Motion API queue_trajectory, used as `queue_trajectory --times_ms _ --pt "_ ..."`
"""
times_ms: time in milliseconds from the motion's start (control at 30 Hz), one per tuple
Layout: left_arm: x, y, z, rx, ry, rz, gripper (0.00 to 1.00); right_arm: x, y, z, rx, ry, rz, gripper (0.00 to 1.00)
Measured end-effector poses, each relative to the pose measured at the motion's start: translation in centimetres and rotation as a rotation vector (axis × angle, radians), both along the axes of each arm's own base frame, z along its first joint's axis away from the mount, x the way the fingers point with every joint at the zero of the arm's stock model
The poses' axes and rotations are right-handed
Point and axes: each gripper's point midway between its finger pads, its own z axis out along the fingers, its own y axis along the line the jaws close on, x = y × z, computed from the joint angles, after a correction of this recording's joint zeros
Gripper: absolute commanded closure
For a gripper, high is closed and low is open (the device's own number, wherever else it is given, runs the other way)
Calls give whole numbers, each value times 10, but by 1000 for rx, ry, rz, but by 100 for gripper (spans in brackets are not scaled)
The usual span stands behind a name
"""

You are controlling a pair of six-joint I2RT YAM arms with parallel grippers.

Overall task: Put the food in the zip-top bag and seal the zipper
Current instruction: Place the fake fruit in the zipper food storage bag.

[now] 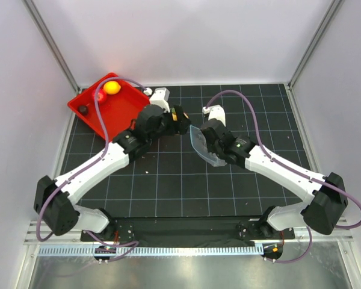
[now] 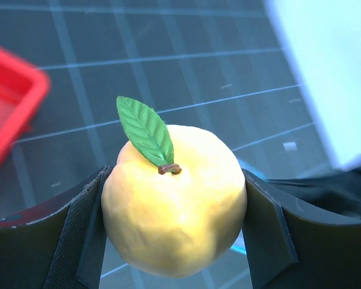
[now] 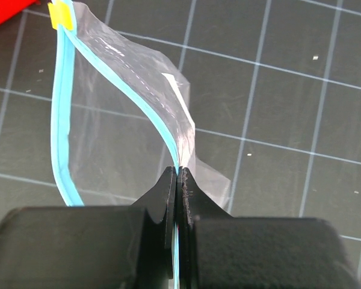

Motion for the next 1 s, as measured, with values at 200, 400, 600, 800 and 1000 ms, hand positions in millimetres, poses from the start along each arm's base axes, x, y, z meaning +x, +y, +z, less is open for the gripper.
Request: queue_trajectory --times_ms 200,400,600,800,1000 --pt "-13 -11 27 -154 -48 -50 50 -5 10 -2 52 31 25 99" --pt "-25 -33 24 -236 -34 -109 51 -9 17 1 106 45 41 99" --pt "-36 -58 1 -245 5 -154 52 -11 17 12 154 25 29 99" --pt "-39 -69 -18 -232 21 -163 52 -11 15 20 197 12 4 99" --pt "-47 -74 -40 -175 33 -147 52 -8 11 22 239 9 -21 99"
